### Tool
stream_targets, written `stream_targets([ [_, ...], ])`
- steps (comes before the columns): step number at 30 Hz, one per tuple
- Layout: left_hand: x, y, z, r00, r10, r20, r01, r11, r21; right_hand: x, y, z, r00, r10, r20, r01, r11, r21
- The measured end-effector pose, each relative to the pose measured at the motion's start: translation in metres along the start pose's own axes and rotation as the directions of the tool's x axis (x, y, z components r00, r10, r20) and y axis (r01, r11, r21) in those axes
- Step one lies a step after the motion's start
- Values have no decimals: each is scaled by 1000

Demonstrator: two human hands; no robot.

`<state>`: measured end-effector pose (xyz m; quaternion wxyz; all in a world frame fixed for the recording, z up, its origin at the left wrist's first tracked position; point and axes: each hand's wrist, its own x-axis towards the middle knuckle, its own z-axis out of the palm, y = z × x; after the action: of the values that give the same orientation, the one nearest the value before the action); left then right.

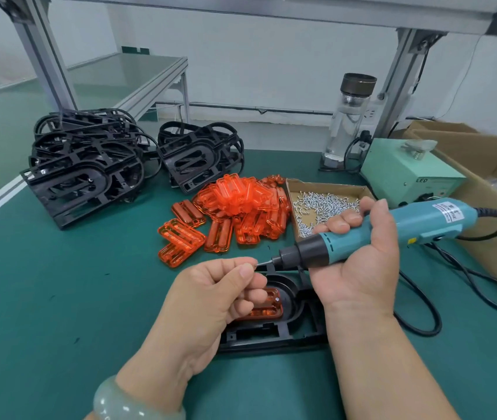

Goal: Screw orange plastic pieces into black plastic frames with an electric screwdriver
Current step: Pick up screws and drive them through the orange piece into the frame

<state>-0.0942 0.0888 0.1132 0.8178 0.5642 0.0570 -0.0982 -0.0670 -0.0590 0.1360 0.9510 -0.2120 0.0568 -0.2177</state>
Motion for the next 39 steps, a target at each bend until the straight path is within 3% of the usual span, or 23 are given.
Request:
stream_targets([
  [8, 1, -1, 0, 999, 37, 4, -38, 998, 45, 0, 1, 0, 1000, -13, 22, 13, 1000, -1],
  [23, 2, 1, -5, 982, 186, 34, -188, 935, 302, -6, 5, 1, 994, -49, 95, 50, 999, -9],
  [29, 0, 0, -4, 969, 247, 29, -242, 909, 338, -6, 5, 0, 995, -49, 90, 49, 999, 2],
  [36, -2, 4, -8, 976, 208, 57, -216, 926, 310, -4, 2, -3, 996, -43, 76, 43, 999, 13],
  [39, -1, 8, -19, 958, 288, -6, -252, 848, 466, -3, 0, -4, 996, -50, 76, 50, 999, 2],
])
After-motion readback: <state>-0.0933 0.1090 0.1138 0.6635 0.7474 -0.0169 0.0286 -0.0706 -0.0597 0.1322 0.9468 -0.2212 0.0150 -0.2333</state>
